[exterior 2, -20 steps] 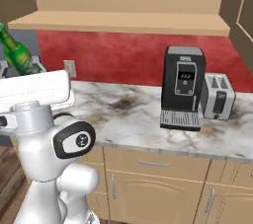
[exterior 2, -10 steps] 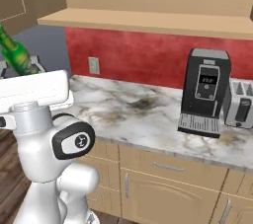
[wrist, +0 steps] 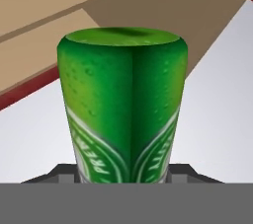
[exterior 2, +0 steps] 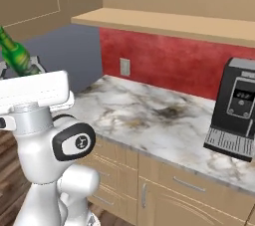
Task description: Open the cabinet directly in front. Then move the beer and the cup to the dining counter with the jar on it.
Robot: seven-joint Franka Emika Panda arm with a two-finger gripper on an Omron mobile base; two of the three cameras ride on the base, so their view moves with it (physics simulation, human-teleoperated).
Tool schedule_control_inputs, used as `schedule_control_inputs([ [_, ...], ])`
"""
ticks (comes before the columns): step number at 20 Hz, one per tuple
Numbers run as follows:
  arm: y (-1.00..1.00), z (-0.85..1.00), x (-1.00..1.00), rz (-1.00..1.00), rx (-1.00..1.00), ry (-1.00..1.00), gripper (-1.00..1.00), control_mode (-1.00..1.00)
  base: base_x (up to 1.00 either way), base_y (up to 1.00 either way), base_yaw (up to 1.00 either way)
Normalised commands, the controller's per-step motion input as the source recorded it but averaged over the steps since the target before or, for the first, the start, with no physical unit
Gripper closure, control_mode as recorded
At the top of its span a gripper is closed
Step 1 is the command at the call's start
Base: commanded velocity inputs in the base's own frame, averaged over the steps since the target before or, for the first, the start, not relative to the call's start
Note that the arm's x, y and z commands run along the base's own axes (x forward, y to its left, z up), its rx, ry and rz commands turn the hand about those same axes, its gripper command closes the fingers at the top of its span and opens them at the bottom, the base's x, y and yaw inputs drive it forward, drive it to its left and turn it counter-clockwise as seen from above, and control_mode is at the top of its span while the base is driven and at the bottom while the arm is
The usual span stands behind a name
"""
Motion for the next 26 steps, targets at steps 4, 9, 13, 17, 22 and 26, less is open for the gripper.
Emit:
schedule_control_inputs([
  [4, 0.0, 0.0, 0.0, 0.0, 0.0, 0.0, 1.0, 1.0, -0.07, 0.14, 0.35],
  [9, 0.0, 0.0, 0.0, 0.0, 0.0, 0.0, 1.0, 1.0, -0.03, 0.19, 0.35],
  [13, 0.0, 0.0, 0.0, 0.0, 0.0, 0.0, 1.0, 1.0, 0.0, 0.21, 0.36],
  [17, 0.0, 0.0, 0.0, 0.0, 0.0, 0.0, 1.0, 1.0, 0.0, 0.23, 0.36],
  [22, 0.0, 0.0, 0.0, 0.0, 0.0, 0.0, 1.0, 1.0, 0.0, 0.25, 0.36],
  [26, 0.0, 0.0, 0.0, 0.0, 0.0, 0.0, 1.0, 1.0, 0.0, 0.26, 0.35],
])
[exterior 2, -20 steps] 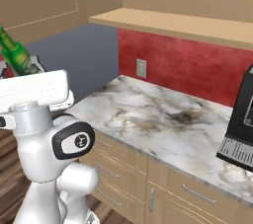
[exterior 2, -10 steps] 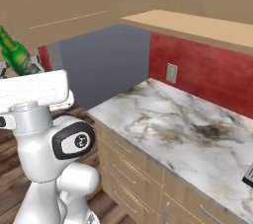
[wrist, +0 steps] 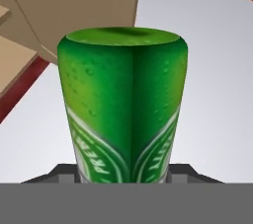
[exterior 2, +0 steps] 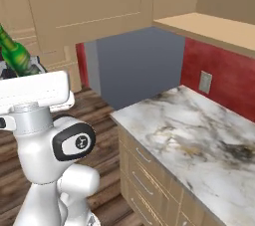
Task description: Open the cabinet directly in front. Then move the beer and the cup to the dining counter with the jar on it.
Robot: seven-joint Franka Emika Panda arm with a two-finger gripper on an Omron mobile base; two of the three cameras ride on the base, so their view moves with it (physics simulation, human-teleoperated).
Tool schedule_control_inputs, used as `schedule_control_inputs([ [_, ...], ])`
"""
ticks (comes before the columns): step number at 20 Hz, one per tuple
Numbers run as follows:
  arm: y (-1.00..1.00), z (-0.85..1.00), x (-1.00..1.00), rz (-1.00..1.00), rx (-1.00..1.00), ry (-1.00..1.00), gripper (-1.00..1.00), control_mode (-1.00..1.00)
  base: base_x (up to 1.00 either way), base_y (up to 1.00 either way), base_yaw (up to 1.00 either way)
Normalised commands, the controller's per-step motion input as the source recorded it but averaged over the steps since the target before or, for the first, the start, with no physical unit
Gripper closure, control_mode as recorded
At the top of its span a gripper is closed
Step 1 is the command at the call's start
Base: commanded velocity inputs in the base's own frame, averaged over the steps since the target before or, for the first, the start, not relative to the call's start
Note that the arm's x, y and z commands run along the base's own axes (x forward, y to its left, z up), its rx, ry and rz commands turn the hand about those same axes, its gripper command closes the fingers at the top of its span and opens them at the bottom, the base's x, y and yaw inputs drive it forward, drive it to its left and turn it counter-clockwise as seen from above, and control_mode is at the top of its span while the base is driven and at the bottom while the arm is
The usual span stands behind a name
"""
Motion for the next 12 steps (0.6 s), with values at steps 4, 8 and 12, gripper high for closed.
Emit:
schedule_control_inputs([
  [4, 0.0, 0.0, 0.0, 0.0, 0.0, 0.0, 1.0, 1.0, 0.0, 0.29, 0.35],
  [8, 0.0, 0.0, 0.0, 0.0, 0.0, 0.0, 1.0, 1.0, 0.0, 0.32, 0.35],
  [12, 0.0, 0.0, 0.0, 0.0, 0.0, 0.0, 1.0, 1.0, 0.0, 0.37, 0.35],
])
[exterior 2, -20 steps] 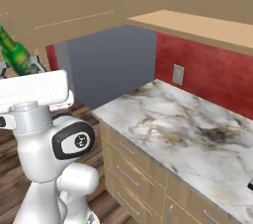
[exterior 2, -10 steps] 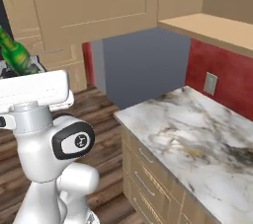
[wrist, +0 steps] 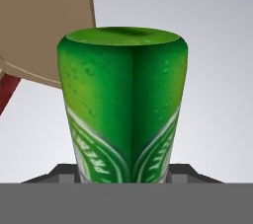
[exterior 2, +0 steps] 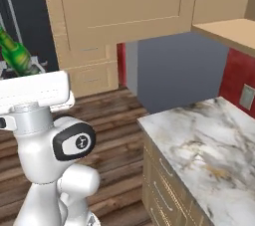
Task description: Open the cabinet directly in front. Then move the beer and the cup to the dining counter with the jar on it.
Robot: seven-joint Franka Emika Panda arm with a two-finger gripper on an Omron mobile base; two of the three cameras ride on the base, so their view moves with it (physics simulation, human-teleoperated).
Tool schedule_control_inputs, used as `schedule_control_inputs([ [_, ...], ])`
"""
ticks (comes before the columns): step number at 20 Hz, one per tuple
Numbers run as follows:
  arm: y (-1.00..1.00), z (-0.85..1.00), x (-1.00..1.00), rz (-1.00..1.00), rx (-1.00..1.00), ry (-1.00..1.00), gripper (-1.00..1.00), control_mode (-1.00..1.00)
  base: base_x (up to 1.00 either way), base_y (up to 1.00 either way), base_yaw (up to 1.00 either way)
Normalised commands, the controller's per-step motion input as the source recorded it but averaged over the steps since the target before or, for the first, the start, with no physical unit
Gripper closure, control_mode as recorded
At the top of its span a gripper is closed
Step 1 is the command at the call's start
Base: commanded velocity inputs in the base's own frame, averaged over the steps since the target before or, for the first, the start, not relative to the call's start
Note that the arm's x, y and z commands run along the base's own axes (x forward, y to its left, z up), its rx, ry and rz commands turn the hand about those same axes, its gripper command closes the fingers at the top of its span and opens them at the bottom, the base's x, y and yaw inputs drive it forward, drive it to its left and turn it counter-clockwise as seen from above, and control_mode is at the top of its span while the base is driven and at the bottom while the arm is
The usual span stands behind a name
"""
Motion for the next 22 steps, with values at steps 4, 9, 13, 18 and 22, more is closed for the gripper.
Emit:
schedule_control_inputs([
  [4, 0.0, 0.0, 0.0, 0.0, 0.0, 0.0, 1.0, 1.0, 0.0, 0.4, 0.34],
  [9, 0.0, 0.0, 0.0, 0.0, 0.0, 0.0, 1.0, 1.0, 0.0, 0.43, 0.34],
  [13, 0.0, 0.0, 0.0, 0.0, 0.0, 0.0, 1.0, 1.0, 0.0, 0.48, 0.34],
  [18, 0.0, 0.0, 0.0, 0.0, 0.0, 0.0, 1.0, 1.0, 0.0, 0.43, 0.34],
  [22, 0.0, 0.0, 0.0, 0.0, 0.0, 0.0, 1.0, 1.0, 0.04, 0.24, 0.3],
])
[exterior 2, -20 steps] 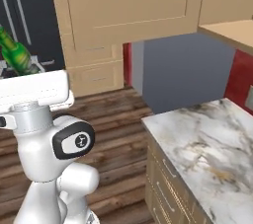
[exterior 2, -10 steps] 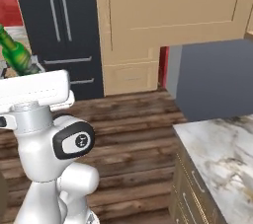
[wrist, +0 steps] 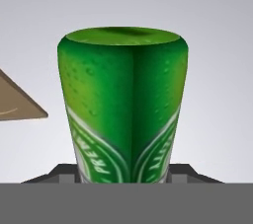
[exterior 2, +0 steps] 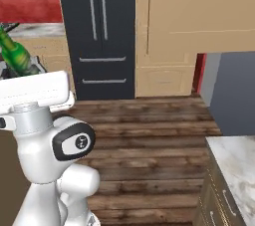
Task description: Open the cabinet directly in front. Then move the beer and the cup to the dining counter with the jar on it.
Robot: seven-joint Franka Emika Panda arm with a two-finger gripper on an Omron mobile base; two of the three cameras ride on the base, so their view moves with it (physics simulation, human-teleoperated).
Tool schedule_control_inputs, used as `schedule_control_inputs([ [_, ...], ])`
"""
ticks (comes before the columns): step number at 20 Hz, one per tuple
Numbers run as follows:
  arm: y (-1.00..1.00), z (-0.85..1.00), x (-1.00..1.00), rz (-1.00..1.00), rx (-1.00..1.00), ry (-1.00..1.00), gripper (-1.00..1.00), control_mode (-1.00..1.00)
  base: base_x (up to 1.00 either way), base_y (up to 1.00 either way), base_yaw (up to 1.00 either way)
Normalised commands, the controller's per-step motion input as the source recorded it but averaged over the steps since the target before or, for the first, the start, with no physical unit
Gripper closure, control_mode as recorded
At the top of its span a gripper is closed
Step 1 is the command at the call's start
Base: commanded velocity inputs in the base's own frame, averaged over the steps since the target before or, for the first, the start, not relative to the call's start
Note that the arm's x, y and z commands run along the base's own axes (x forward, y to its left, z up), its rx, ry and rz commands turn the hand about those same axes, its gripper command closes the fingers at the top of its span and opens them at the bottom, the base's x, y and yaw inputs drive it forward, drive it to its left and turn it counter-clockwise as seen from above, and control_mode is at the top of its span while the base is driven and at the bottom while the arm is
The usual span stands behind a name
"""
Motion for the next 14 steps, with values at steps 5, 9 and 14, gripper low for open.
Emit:
schedule_control_inputs([
  [5, 0.0, 0.0, 0.0, 0.0, 0.0, 0.0, 1.0, 1.0, 0.21, 0.08, 0.25],
  [9, 0.0, 0.0, 0.0, 0.0, 0.0, 0.0, 1.0, 1.0, 0.15, 0.02, 0.23],
  [14, 0.0, 0.0, 0.0, 0.0, 0.0, 0.0, 1.0, 1.0, 0.02, 0.12, 0.28],
])
